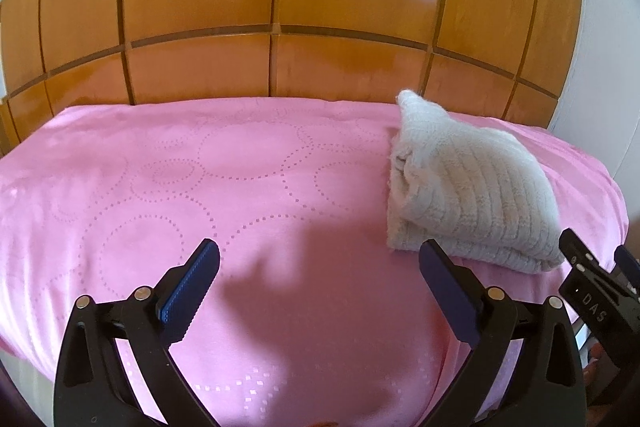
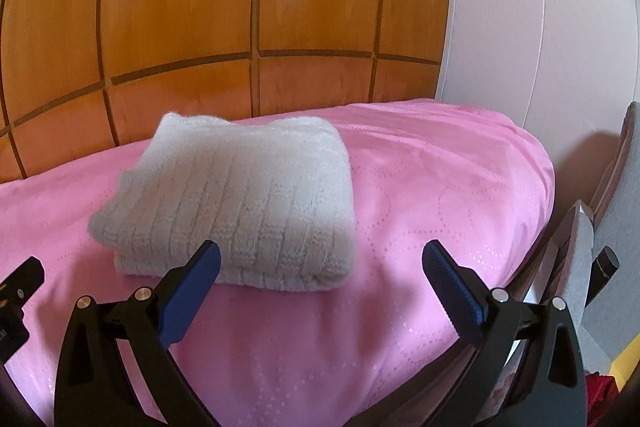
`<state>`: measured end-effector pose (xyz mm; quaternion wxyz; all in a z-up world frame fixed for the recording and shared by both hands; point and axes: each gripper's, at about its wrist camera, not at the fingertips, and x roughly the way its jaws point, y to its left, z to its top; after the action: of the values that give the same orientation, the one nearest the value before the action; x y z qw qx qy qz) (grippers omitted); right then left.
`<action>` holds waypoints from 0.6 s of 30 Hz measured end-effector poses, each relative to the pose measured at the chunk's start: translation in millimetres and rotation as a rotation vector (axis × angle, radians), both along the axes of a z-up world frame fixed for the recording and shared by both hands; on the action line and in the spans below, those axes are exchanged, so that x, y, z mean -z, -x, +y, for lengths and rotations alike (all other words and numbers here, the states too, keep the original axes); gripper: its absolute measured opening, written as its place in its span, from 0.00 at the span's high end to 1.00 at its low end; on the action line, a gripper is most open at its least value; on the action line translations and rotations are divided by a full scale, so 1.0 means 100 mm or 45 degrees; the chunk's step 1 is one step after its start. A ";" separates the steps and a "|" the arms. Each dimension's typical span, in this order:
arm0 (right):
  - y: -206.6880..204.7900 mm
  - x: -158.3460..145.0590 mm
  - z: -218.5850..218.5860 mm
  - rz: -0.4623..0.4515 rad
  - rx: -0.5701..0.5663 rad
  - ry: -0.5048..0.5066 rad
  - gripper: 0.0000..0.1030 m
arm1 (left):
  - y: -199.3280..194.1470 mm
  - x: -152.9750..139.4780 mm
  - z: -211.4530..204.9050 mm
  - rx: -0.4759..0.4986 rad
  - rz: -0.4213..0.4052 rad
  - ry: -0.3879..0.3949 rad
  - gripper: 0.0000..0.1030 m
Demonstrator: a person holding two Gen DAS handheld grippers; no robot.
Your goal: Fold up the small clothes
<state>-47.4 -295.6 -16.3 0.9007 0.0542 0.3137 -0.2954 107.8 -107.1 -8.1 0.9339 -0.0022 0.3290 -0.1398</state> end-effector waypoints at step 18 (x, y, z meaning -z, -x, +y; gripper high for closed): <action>0.01 0.03 0.03 0.008 -0.012 0.000 0.02 | 0.00 0.05 -0.08 -0.025 -0.010 -0.040 0.04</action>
<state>-48.4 -292.8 -19.6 0.9011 0.0517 0.3169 -0.2913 107.7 -115.4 -12.7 0.9365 0.0100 0.3273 -0.1255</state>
